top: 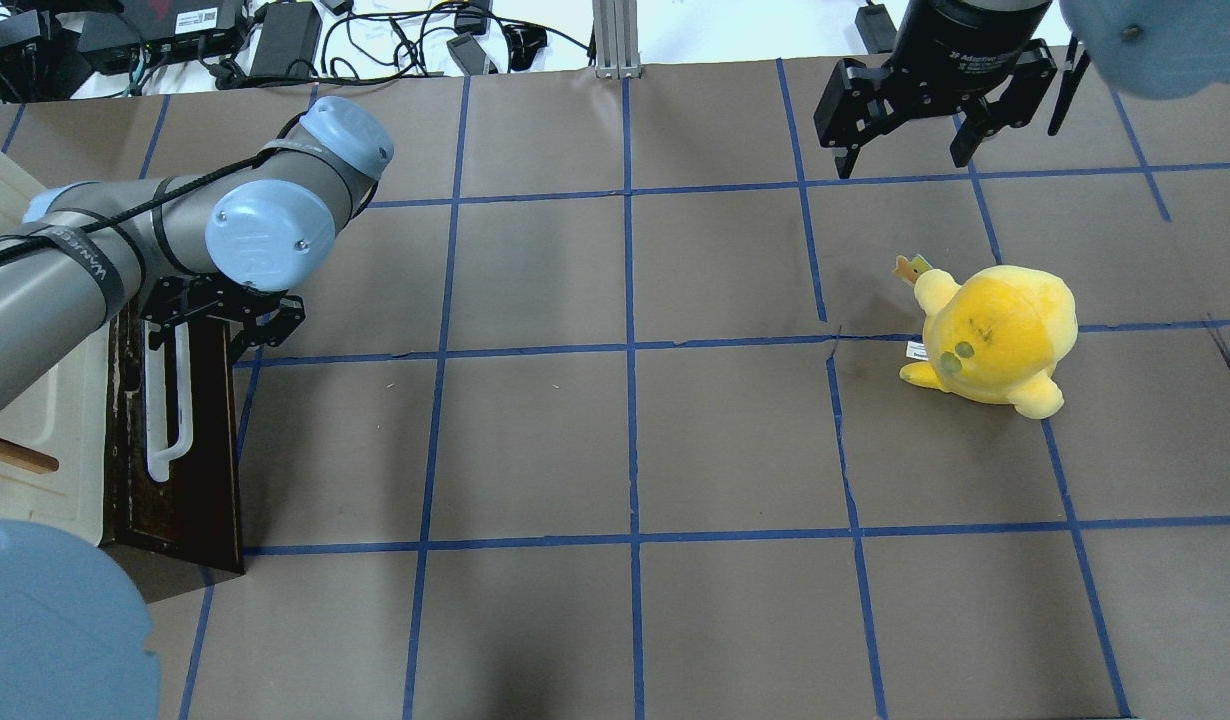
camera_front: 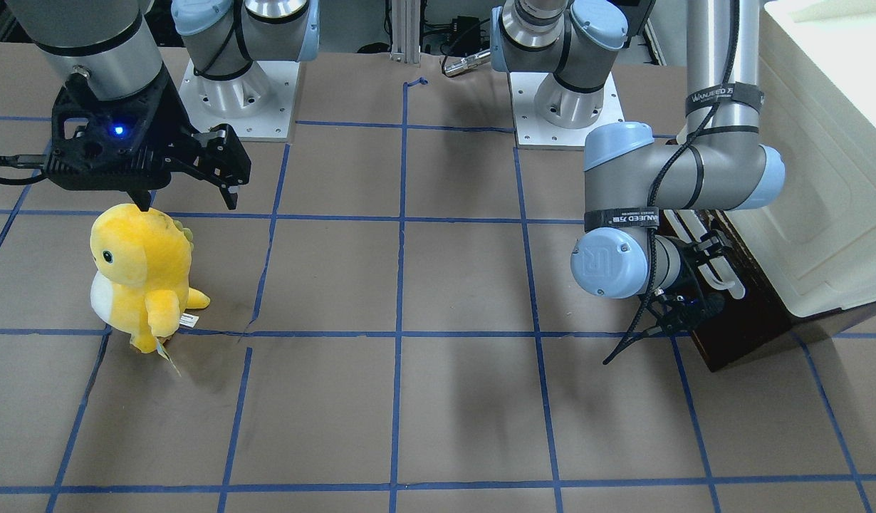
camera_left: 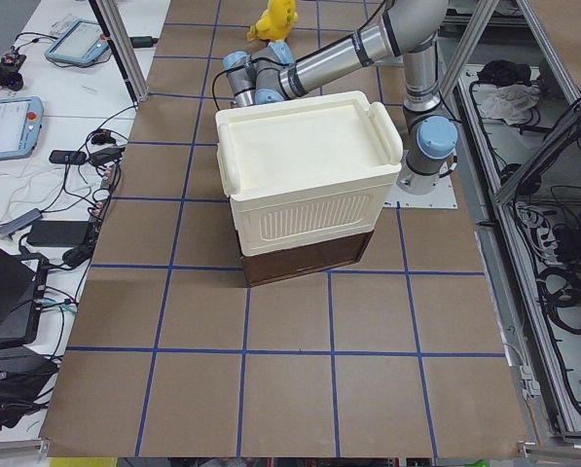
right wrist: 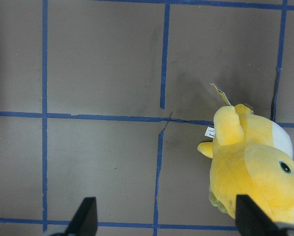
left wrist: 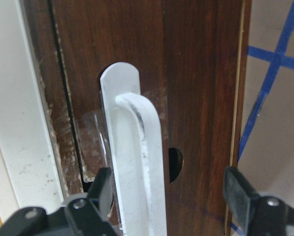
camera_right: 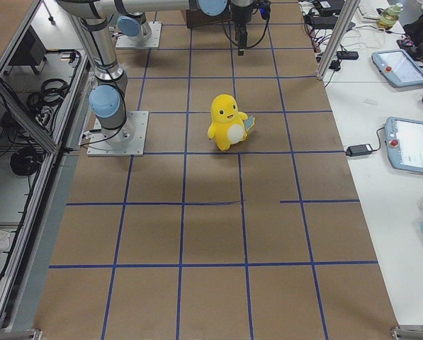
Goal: Pull drawer sideways
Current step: 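Close the left gripper around the white drawer handle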
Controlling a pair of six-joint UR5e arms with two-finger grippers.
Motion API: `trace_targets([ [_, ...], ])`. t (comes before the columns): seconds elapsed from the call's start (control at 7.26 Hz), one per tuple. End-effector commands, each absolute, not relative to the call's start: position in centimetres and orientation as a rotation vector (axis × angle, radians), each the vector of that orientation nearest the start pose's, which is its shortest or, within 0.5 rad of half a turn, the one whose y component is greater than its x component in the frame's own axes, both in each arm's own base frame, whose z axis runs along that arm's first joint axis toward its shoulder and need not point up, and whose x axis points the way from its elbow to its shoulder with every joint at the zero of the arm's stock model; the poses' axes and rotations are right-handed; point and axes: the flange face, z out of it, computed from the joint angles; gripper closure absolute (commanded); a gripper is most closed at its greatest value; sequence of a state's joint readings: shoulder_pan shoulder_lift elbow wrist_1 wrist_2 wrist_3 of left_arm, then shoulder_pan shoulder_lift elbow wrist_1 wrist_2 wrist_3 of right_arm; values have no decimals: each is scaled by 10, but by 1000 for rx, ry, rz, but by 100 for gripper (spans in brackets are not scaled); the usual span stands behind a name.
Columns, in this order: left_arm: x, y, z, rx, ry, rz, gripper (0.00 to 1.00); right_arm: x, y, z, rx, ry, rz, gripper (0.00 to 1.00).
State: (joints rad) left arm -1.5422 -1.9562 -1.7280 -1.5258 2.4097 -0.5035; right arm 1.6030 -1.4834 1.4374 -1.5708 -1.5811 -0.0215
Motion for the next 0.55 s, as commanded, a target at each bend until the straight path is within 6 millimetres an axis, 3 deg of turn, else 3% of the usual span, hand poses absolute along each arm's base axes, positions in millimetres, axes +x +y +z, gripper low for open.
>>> trace_targets([
  [0.0,-43,-552,245,-363,2219,329,30,149,-529,509,-84,3149,-73,0],
  [0.41,-44,-551,247,-369,2225,331,37,149,-529,509,-84,3149,-73,0],
])
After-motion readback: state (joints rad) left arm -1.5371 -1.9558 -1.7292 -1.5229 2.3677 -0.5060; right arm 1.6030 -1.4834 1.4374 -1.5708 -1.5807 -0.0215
